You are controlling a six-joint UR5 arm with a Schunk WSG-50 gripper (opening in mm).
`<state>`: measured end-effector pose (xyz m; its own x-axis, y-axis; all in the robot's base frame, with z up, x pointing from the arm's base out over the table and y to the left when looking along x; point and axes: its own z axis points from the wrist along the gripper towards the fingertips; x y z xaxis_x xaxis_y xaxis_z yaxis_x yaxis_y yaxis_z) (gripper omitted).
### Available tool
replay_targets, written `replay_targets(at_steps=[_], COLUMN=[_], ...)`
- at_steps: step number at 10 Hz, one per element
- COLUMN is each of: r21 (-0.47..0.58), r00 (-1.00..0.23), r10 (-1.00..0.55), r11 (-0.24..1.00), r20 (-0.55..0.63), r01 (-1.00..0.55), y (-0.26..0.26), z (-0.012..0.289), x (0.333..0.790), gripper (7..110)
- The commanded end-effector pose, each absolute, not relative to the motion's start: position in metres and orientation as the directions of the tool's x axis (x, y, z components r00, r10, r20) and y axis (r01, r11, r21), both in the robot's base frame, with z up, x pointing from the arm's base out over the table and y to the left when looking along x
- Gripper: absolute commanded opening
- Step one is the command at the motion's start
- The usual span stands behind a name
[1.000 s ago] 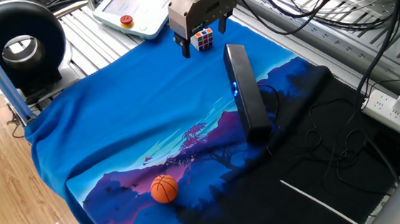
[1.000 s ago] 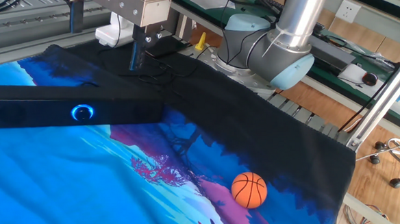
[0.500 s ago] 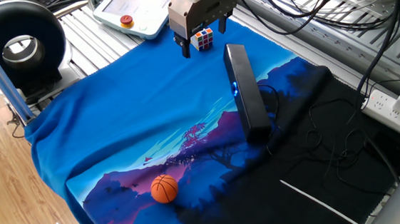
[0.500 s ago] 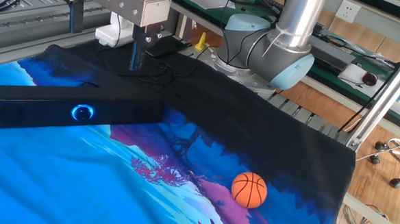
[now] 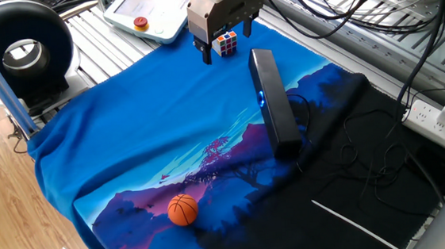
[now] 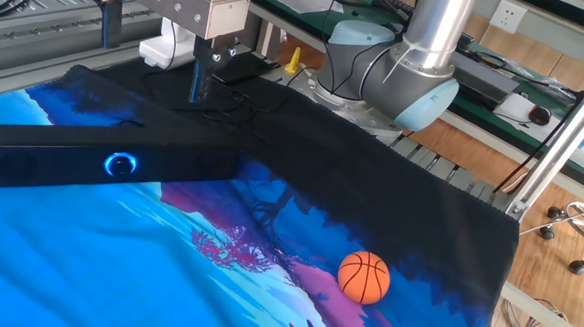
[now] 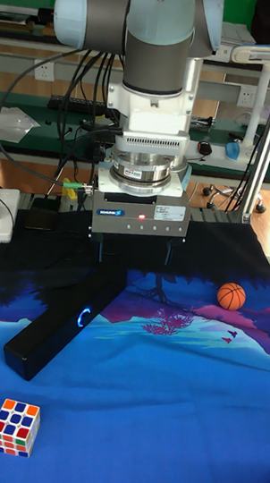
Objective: Turn the knob to decrease the volume of the speaker
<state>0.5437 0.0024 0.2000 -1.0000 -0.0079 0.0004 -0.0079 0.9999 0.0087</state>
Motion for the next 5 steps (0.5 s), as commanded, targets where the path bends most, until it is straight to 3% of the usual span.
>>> replay_targets(at_steps=[1, 2, 5], r21=[0.15, 0.147, 0.142], r00=[-0.973, -0.973, -0.974], r10=[-0.229, -0.228, -0.225], r11=[0.964, 0.964, 0.966], r20=[0.035, 0.036, 0.037], r01=[-0.222, -0.22, -0.217], y=[0.0374, 0.0378, 0.0391], z=[0.2028, 0.2024, 0.2005], x=[0.5269, 0.5271, 0.5268], gripper=[109, 7, 7])
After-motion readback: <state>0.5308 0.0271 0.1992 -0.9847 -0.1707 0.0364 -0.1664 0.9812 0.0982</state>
